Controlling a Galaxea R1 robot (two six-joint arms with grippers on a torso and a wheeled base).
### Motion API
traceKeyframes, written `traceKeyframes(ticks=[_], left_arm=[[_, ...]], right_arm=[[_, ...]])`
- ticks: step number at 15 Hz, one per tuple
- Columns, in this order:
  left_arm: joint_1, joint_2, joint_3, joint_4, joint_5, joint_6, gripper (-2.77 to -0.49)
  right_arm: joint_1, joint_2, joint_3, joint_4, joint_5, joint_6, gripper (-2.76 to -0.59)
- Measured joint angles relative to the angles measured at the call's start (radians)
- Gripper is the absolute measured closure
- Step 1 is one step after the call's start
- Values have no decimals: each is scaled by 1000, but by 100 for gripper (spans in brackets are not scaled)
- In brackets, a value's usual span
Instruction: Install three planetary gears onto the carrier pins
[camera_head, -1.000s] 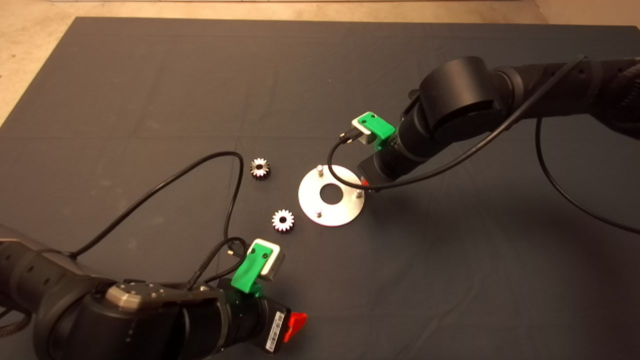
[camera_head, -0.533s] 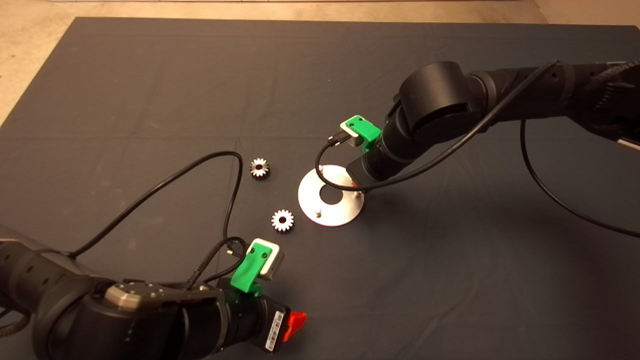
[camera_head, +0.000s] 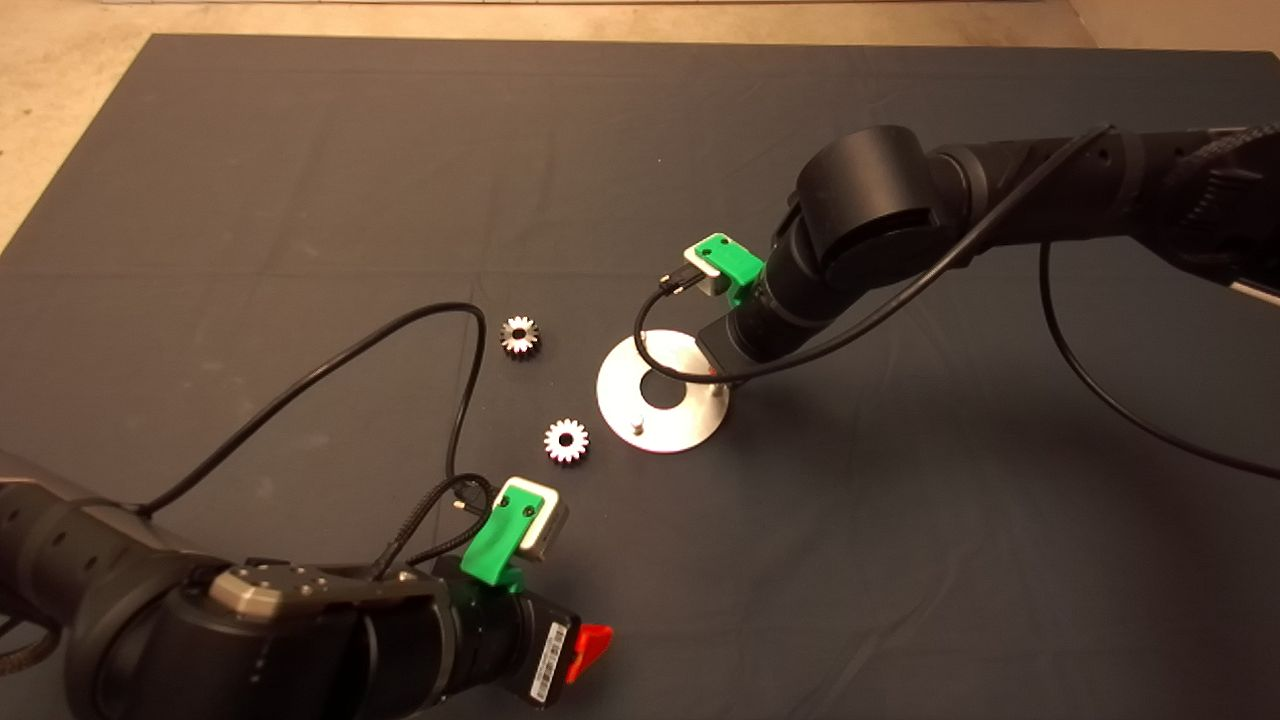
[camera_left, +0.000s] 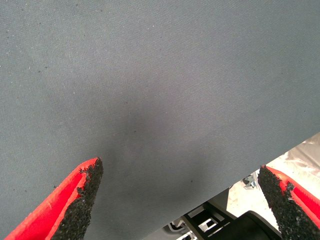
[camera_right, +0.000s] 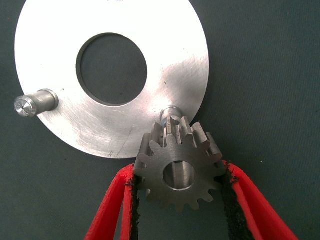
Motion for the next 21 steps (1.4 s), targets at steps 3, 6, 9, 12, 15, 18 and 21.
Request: traceKeyframes(ticks=[3, 6, 9, 12, 15, 18, 21], left_arm=[[0, 0, 0, 0, 0, 0, -222], [0, 0, 0, 0, 0, 0, -222], [0, 0, 0, 0, 0, 0, -222], [0, 1, 0, 0, 0, 0, -222], [0, 1, 0, 0, 0, 0, -222], [0, 1, 0, 0, 0, 0, -222], [0, 1, 0, 0, 0, 0, -222]], right_arm=[[-5, 0, -3, 0, -2, 0, -89], [-5, 9, -23, 0, -1, 0, -89], [-5, 13, -43, 0, -2, -9, -89], [-5, 26, -67, 0, -2, -23, -89], [-5, 37, -72, 0, 1, -23, -89], [-5, 36, -79, 0, -1, -23, -89], [-5, 36, -79, 0, -1, -23, -89]])
